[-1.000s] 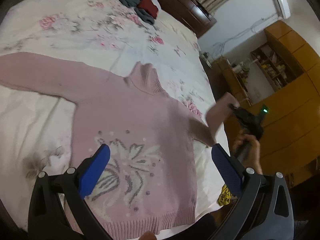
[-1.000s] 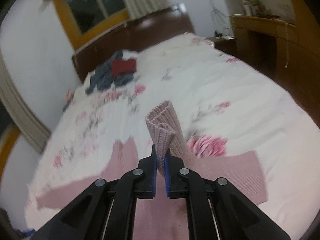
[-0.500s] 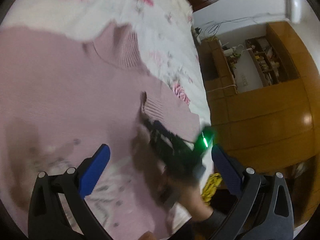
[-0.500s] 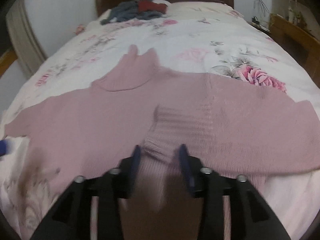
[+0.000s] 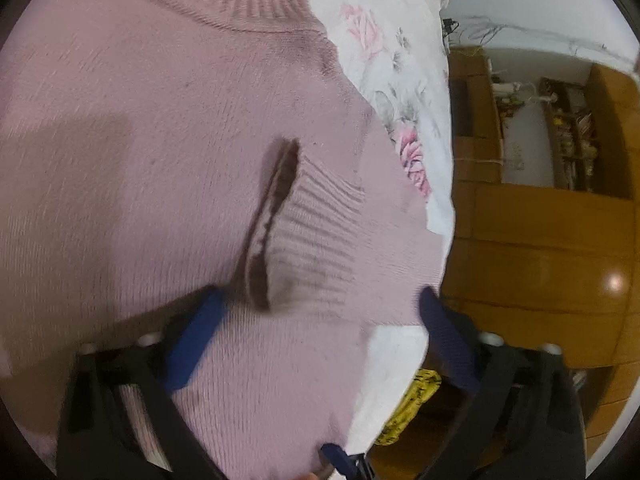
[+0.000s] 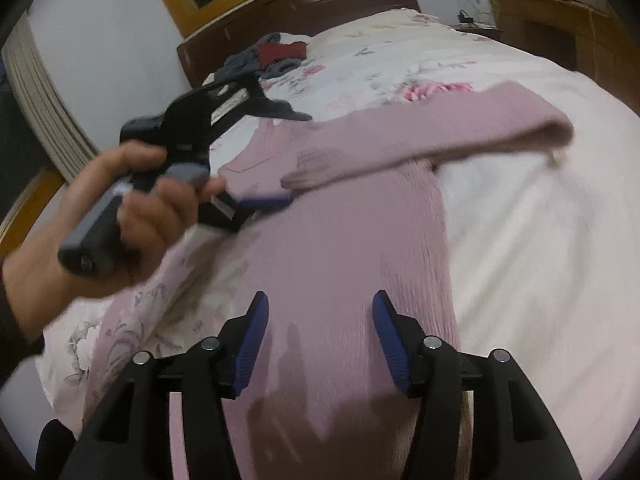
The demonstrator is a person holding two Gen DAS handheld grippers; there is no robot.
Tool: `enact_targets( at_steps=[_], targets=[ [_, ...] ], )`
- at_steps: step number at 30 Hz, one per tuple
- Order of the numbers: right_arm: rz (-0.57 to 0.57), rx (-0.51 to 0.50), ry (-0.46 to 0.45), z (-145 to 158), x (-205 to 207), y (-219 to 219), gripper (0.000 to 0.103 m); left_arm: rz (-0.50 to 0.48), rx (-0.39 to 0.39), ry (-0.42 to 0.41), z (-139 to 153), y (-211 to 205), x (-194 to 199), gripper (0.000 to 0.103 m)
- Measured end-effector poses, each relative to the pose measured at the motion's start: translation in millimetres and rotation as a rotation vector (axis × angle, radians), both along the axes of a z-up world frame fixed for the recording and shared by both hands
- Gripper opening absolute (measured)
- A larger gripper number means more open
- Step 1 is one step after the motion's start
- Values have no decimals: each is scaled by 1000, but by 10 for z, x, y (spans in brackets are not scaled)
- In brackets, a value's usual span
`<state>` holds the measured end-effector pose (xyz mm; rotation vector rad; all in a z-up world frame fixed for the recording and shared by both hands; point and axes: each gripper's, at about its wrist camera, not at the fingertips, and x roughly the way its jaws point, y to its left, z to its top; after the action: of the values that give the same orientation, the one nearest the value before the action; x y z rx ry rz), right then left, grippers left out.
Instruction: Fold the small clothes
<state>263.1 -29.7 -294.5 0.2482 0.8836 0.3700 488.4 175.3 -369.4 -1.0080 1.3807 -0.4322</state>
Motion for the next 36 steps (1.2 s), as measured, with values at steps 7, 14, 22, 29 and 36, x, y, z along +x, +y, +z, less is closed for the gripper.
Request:
enact_targets(
  at_steps=[7, 14, 22, 29, 36],
  targets=[
    [11, 24, -9, -102, 15, -5, 55, 8, 58, -43, 252, 173, 89, 6],
    [1, 26, -23, -109, -5, 5, 56, 17, 114, -220, 1223, 788, 111, 5],
    [-2, 8, -38, -111, -31, 42, 57, 83, 222, -279, 1721, 1797, -123, 5],
    [0, -5, -40, -118, -23, 49, 58, 132, 271, -193, 1273, 2468, -361, 5],
    [-1, -11, -39, -130, -24, 47, 58, 191, 297, -73, 537, 2836, -469, 5]
  ],
)
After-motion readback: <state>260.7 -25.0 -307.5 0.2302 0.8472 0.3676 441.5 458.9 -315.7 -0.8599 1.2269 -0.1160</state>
